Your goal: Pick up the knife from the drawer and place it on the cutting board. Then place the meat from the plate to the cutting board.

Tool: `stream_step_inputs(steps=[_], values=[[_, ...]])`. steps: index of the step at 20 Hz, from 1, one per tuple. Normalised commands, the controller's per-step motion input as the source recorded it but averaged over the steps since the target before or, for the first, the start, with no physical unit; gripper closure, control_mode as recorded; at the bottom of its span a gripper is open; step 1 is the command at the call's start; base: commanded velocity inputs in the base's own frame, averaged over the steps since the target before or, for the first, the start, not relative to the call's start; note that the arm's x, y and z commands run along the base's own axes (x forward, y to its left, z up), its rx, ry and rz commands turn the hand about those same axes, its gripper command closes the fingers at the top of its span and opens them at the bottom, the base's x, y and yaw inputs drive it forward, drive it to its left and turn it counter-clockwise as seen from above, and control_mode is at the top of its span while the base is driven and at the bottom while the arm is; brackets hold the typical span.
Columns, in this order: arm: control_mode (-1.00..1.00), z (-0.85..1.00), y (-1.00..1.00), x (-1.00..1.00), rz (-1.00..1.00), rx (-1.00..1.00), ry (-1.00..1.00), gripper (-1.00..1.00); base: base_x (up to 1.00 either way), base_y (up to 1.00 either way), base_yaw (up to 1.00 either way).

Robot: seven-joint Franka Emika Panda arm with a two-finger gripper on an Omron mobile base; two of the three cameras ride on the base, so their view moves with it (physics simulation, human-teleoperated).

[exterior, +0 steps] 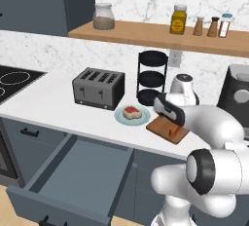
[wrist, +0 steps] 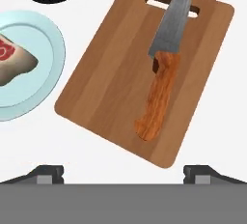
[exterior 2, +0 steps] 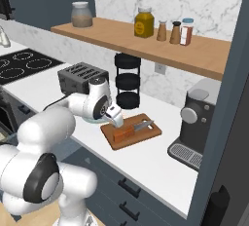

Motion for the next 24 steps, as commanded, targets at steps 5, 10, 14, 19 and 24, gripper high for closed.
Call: stream_step_inputs(steps=[5, 10, 14, 19, 24], values=[[-1.00, 0.36, 0.21, -0.03, 0.51, -0.01, 0.11, -1.00, 0.00, 0.00, 0.00], [-1.00, 0.19, 0.35, 0.00, 0.41, -0.08, 0.13, -1.00, 0.00, 0.00, 0.00], [-1.00, 0.07, 0.30, 0.00, 0.40, -0.09, 0.07, -1.00, 0.00, 0.00, 0.00], [-1.00, 0.00, 0.31, 0.00, 0.35, -0.03, 0.09, -1.00, 0.00, 0.00, 0.00], [-1.00, -0.01, 0.16, 0.30, 0.17, -0.02, 0.10, -1.00, 0.00, 0.00, 0.00]])
